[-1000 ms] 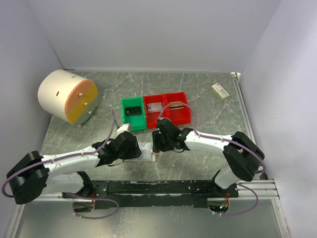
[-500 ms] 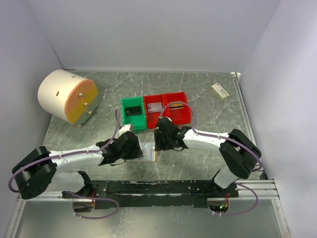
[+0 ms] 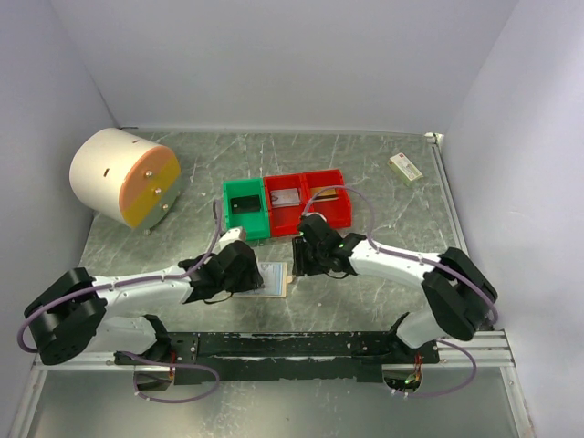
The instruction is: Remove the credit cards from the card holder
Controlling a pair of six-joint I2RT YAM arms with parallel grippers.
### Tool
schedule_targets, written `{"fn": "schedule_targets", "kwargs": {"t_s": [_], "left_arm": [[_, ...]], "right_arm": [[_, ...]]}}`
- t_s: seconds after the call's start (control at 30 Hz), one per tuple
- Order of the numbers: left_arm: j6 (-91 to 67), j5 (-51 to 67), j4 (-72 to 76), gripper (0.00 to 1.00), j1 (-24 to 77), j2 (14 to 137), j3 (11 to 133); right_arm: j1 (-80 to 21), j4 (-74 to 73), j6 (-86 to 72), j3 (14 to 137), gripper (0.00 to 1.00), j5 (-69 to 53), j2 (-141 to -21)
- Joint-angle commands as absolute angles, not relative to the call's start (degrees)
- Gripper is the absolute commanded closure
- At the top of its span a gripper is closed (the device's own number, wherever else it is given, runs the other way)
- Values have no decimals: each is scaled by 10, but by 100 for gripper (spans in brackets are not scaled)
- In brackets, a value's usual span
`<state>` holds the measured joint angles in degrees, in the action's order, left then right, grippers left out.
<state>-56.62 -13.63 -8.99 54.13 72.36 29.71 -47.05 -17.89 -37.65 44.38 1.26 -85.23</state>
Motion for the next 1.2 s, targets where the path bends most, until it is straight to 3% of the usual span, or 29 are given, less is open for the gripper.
{"fn": "schedule_targets", "kwargs": {"t_s": [0.0,0.17,0.47,0.73,1.17], "left_arm": [[-560,-134,-95,41,542,698,291],[-563,-153,-114,40,542,652,290],[-576,-180,-167,40,531,593,279],[-551,-103,-112,39,479,577,243],[-499,53,76,40,435,649,225]], "right_arm": [[-467,-151,-345,447,54,-1,-789],[-468,-101,-339,463,52,-71,-769],[-484,-8,-380,487,66,-193,-875],[-492,-72,-386,504,72,-141,-955],[-483,-44,-423,418,76,-89,-947]]}}
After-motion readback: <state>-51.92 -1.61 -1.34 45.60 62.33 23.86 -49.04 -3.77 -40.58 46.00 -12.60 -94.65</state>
